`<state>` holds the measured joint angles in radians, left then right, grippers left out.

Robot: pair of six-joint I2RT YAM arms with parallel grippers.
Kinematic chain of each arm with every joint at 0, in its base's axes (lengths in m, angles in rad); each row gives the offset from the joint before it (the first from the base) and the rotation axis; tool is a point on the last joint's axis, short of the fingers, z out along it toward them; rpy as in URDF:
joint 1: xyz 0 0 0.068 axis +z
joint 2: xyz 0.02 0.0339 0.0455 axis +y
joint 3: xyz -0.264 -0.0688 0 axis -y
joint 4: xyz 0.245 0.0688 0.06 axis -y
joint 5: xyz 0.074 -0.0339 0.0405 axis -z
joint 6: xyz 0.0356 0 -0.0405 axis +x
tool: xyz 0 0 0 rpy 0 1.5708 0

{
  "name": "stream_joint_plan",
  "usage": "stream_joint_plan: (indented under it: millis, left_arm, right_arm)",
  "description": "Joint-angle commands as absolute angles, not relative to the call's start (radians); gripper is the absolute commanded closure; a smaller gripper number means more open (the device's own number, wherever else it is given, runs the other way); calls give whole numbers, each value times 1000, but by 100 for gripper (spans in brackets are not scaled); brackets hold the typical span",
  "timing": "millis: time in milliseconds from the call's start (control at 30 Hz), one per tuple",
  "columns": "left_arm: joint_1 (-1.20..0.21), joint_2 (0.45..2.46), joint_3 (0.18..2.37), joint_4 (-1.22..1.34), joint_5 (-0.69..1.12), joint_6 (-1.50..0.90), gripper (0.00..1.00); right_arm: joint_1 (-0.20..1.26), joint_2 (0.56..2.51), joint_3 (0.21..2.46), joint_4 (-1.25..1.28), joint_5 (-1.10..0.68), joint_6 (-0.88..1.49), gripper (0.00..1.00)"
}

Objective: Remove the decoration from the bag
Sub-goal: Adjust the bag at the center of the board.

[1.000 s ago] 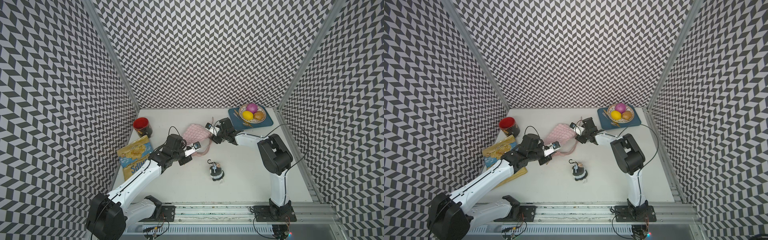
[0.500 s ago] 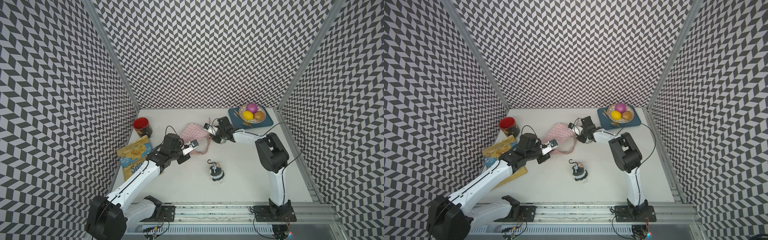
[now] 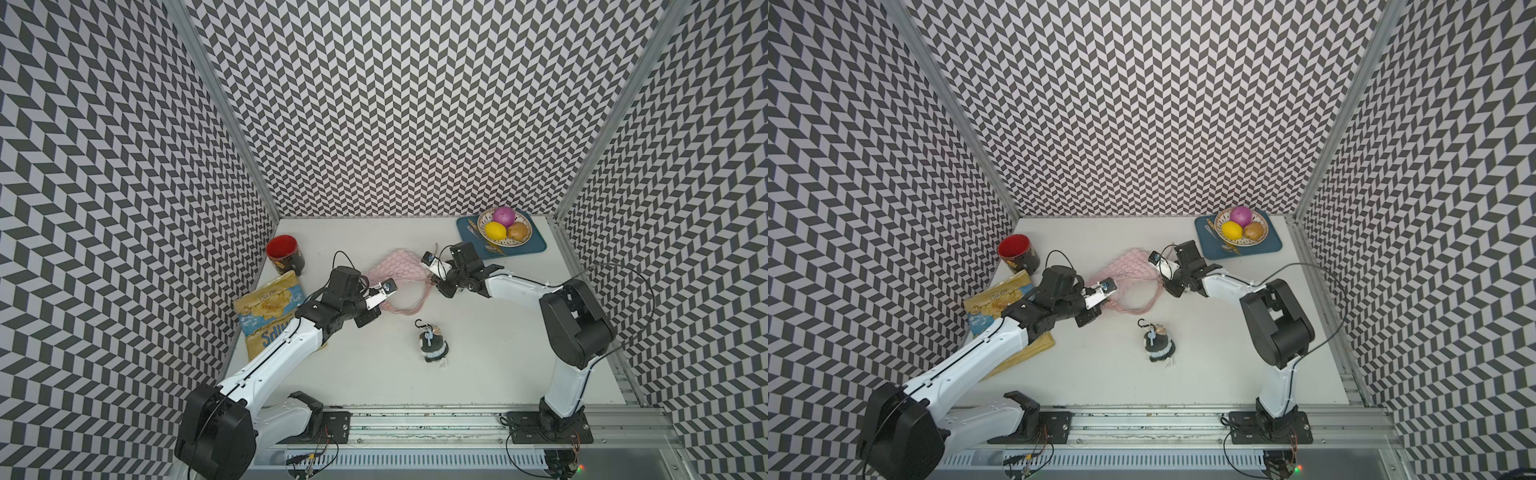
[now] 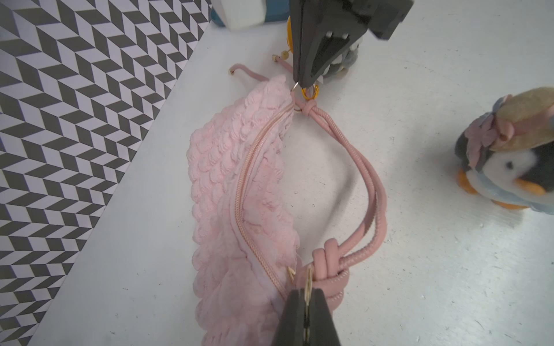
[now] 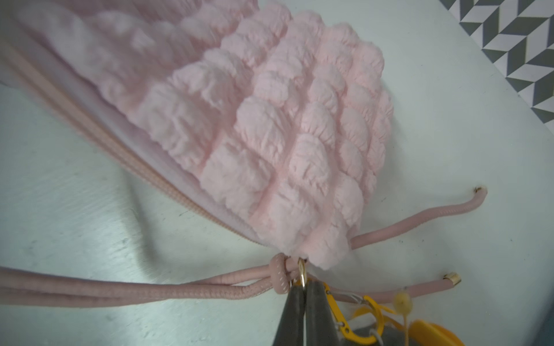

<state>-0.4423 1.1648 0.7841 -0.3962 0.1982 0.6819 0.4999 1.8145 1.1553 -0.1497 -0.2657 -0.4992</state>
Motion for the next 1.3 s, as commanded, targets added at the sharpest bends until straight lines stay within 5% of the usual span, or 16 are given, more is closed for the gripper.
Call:
stream_joint_plan:
  millis: [0, 600, 800, 1267]
  left_arm:
    - [-436, 1186, 829, -359, 186, 665, 84]
    - [-469, 1181, 1095, -410, 271, 424, 30]
    - [-550, 1190, 1072, -370, 363, 375, 33]
    - [-655, 1420, 1097, -366, 218, 342, 41]
  right_arm:
    - [503, 1686, 1115, -129, -305, -359, 100]
    - [549, 1459, 1009, -62, -365, 77, 100]
    - [562, 1416, 974, 23, -372, 165, 100]
    - [590, 1364, 962, 10, -390, 154, 100]
